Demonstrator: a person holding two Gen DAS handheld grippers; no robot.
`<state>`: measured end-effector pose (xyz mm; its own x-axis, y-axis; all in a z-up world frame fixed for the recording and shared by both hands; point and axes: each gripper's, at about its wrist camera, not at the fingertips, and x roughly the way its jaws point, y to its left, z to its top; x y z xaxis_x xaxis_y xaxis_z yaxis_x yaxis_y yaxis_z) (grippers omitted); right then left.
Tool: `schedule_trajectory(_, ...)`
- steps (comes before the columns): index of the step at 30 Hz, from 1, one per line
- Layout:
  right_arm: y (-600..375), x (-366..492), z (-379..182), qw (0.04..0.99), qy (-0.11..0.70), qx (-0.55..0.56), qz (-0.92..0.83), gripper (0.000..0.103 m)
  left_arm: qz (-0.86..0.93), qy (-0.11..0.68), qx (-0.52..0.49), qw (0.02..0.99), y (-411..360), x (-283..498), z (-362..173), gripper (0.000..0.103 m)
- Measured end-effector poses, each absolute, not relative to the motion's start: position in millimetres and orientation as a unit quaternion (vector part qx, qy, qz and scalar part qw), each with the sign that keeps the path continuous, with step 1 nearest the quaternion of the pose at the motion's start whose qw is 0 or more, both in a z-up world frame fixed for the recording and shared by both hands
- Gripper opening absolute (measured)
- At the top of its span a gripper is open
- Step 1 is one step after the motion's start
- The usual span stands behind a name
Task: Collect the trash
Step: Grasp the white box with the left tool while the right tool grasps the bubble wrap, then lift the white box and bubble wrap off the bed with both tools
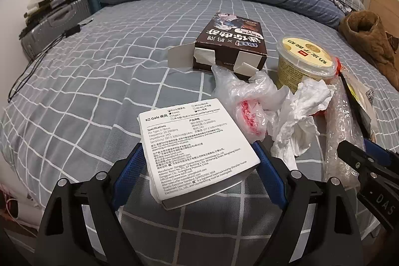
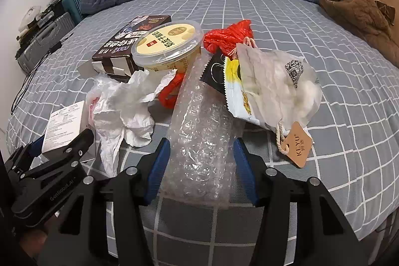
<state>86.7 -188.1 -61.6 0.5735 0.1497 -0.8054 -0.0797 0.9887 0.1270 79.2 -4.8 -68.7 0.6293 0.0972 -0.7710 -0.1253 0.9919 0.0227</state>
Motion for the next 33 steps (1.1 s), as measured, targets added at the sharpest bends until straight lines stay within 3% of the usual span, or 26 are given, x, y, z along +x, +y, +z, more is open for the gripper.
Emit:
schedule_trajectory(5,-188,86,-59,0.886,0.457,0.039,0.066,0.031,0.056,0.427,-0.031,0.902,0,78,-66,0.082)
schedule_trajectory(8,-188,85,-55,0.887,0.455,0.036,0.067,0.027,0.051,0.426,-0.029,0.903,2,76,-61,0.081)
schedule_trajectory(19,-190,73,-40,0.888,0.453,0.036,0.075,0.024,0.042,0.418,-0.025,0.907,11,68,-45,0.078)
schedule_trajectory(33,-188,67,-37,0.886,0.454,0.035,0.086,0.022,0.052,0.431,-0.019,0.901,16,69,-63,0.077)
